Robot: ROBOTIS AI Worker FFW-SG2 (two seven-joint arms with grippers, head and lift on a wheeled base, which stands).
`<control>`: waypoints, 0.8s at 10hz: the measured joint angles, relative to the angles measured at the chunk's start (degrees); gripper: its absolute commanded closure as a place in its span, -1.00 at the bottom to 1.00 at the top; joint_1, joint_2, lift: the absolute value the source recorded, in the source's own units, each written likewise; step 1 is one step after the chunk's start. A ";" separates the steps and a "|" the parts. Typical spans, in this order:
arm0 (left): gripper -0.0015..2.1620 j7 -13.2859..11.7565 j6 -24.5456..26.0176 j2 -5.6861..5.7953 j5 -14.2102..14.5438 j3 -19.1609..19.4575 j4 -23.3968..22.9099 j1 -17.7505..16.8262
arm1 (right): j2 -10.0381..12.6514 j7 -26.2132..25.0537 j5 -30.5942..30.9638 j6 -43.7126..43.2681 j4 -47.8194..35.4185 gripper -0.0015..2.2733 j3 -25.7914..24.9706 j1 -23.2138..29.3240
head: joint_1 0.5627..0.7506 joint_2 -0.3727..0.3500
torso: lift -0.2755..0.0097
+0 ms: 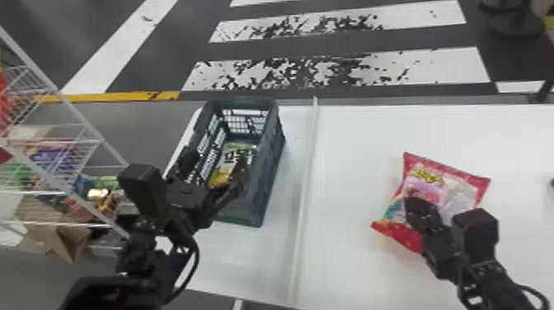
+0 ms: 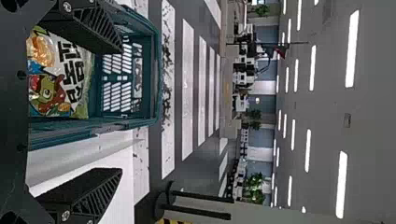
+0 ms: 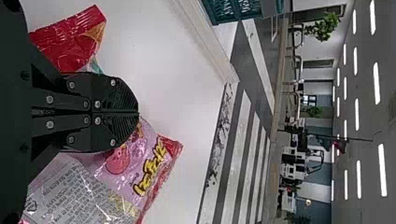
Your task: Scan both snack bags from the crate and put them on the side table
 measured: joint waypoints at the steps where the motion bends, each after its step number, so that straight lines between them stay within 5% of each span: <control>1: -0.90 0.00 0.00 -0.12 0.00 -0.28 0.22 0.00 | 0.24 0.03 0.00 -1.30 2.46 0.88 0.04 -0.29 | 0.41 0.65 | 0.32; 6: -0.90 0.00 0.00 -0.18 0.04 -0.57 0.58 0.12 | 0.35 0.37 -0.54 -4.35 7.12 0.88 -0.01 -1.28 | 0.41 0.64 | 0.32; 8: -0.90 -0.07 -0.09 -0.18 0.21 -0.56 0.74 0.14 | 0.27 0.91 -1.09 -5.21 3.01 0.88 -1.37 0.73 | 0.41 0.62 | 0.32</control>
